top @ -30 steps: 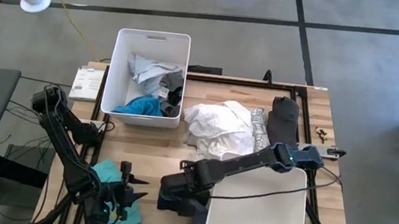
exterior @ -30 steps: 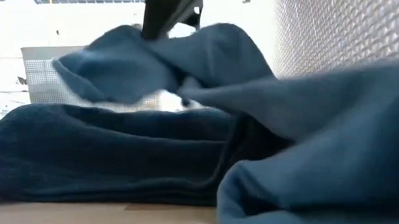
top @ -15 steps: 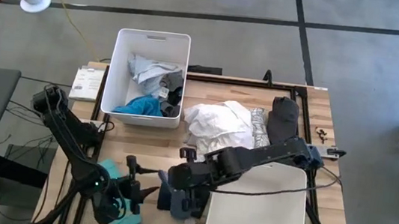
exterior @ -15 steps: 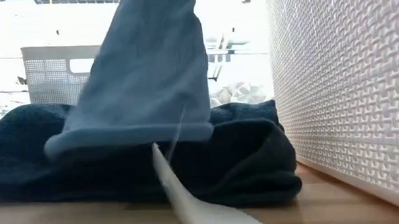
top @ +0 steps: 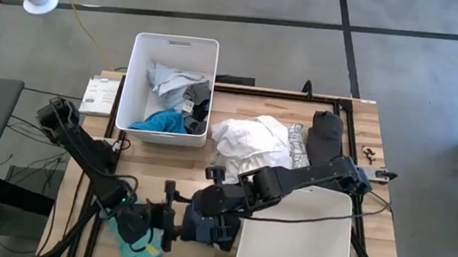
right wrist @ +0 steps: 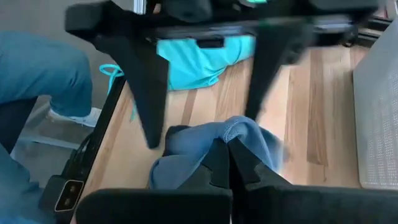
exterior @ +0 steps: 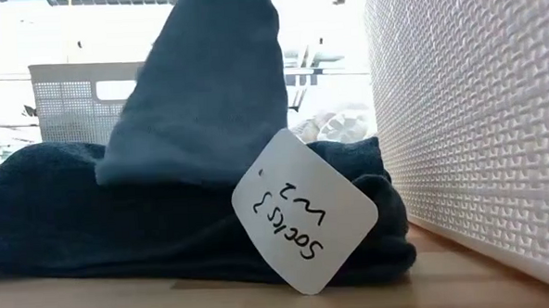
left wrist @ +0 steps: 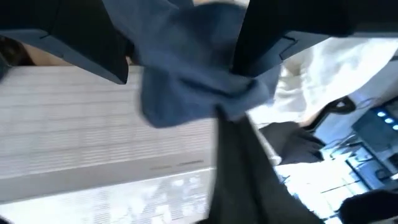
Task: Sort clothes
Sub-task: Put the gray sock into the top white laundry bin
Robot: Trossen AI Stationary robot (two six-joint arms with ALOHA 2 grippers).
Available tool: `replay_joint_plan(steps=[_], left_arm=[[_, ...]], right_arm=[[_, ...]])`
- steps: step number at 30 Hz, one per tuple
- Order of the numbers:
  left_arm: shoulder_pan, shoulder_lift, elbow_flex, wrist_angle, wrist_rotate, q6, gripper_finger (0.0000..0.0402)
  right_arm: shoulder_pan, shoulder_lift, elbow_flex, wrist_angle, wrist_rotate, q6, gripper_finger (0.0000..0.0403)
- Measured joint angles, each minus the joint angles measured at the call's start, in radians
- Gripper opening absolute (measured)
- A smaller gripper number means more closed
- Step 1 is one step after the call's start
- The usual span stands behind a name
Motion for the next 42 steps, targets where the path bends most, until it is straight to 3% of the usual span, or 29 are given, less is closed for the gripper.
replay_joint_plan(steps=[10,13,16,25,32,38,42], left_arm=[[0.085,0.000,0.000,-0.005,0.015,-0.031,0.0284],[0.096,0.000,0.000,-0.008,0.076,-0.025,0.0263],[0.101,0.000,0.000,-0.018,0.133,-0.025,0.0213],[0.092,0.000,0.000,-0.071,0.148,0.031,0.0016],[0.090,-0.026,0.000,-0.083,0.150,0.134,0.0007],[0.092,-0.132,0.000,-0.136,0.144,0.206,0.0004],[0.096,-0.223,0.000,-0.217,0.067,0.256,0.0004]], right_arm=[[0.002,0.001,0.000,0.029,0.000,-0.030,0.0000],[0.001,0.001,0.000,0.029,0.000,-0.041,0.0000],[0.000,-0.001,0.000,0.028,0.005,-0.051,0.0000],[0.005,-0.024,0.000,-0.004,0.032,-0.060,0.0000],[0.018,-0.037,0.000,-0.045,0.038,0.003,0.0029],[0.033,-0.038,0.000,-0.149,0.115,0.088,0.0095],[0.054,-0.040,0.000,-0.201,0.208,0.129,0.0155]])
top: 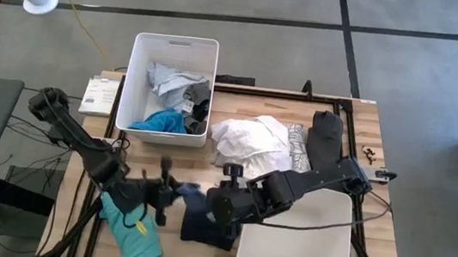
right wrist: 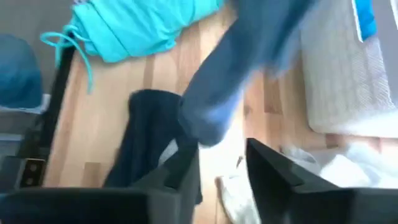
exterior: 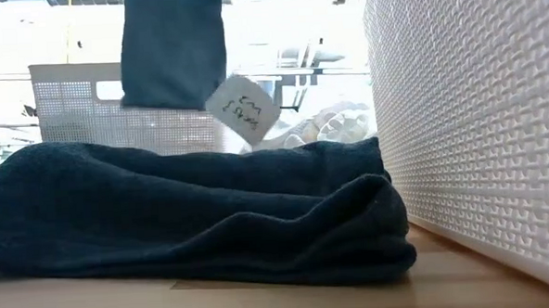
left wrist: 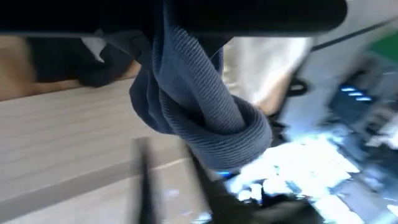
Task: Sort clothes
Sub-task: Put the gray sock into the top white laundry bin
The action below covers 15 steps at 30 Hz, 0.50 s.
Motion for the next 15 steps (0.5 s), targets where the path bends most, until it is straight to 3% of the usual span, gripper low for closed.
replay_joint_plan(steps=[7,11,15], left_arm=[[0.006,-0.190,0.000,-0.034,-0.249,0.220,0.0003],[0.048,-0.298,0.000,0.011,-0.360,0.372,0.0003],[0.128,-0.391,0.000,0.093,-0.392,0.530,0.0004]], right_arm=[[0.045,-0.005,0.000,-0.027,0.027,0.075,0.0238],[0.075,-0.005,-0.004,-0.032,0.029,0.094,0.0245],[0.110,-0.005,-0.005,-0.024,0.029,0.096,0.0241]])
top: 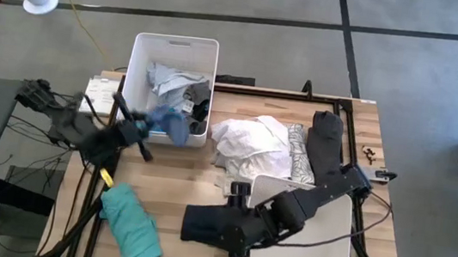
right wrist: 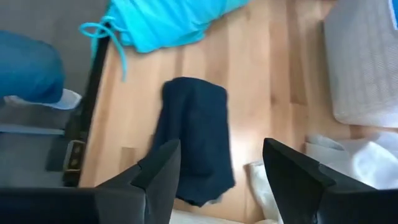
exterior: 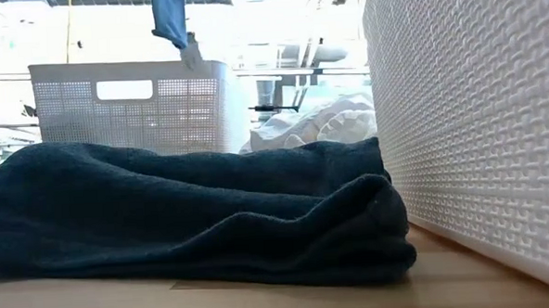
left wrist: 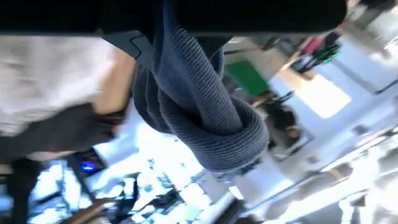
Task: Sort clothes
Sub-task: Put the gray sock into the top white laundry bin
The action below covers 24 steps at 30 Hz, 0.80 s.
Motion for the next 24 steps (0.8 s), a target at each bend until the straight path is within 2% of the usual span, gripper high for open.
replay_joint_plan(steps=[5,9,15,24], left_arm=[[0.141,-0.078,0.000,0.063,0.002,0.156,0.0005],[0.265,-0.115,0.000,0.068,0.059,0.202,0.0006],[0.446,-0.119,0.000,0.015,0.192,0.152,0.0007],[0.709,-0.025,0.000,-0.143,0.389,0.012,0.0008]], right_arm=[[0.032,0.000,0.000,0.015,0.000,0.037,0.0235],[0.050,0.000,0.000,0.015,0.000,0.076,0.0233],[0.074,0.001,0.000,0.015,0.000,0.117,0.0232],[0.109,0.002,0.000,0.013,0.029,0.154,0.0232]])
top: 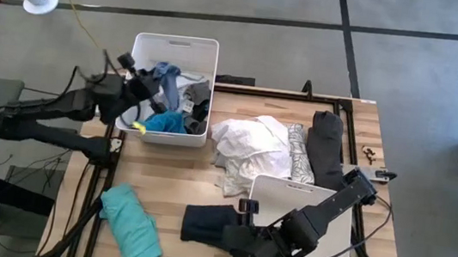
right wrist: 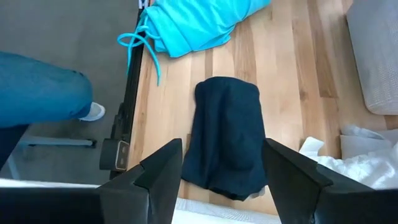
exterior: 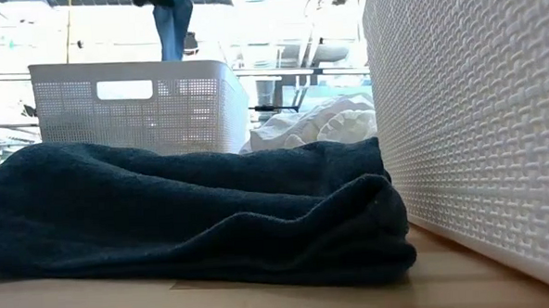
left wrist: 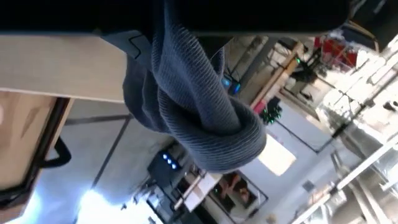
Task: Sort clothes
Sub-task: Put the gray sock into the top white laundry bin
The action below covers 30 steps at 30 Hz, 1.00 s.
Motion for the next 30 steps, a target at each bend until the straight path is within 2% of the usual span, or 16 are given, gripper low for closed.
replay_joint_plan(steps=[18,26,30], left_arm=[[0.511,0.279,0.000,0.032,0.413,-0.105,0.0008],[0.646,0.429,0.000,-0.006,0.609,-0.242,0.0012],[0.672,0.470,0.000,-0.045,0.677,-0.282,0.0047]], right_arm=[[0.049,0.000,0.000,-0.002,0.049,0.060,0.0232],[0.048,0.000,0.000,-0.004,0.049,0.104,0.0232],[0.048,0.000,0.000,-0.004,0.049,0.108,0.0232]])
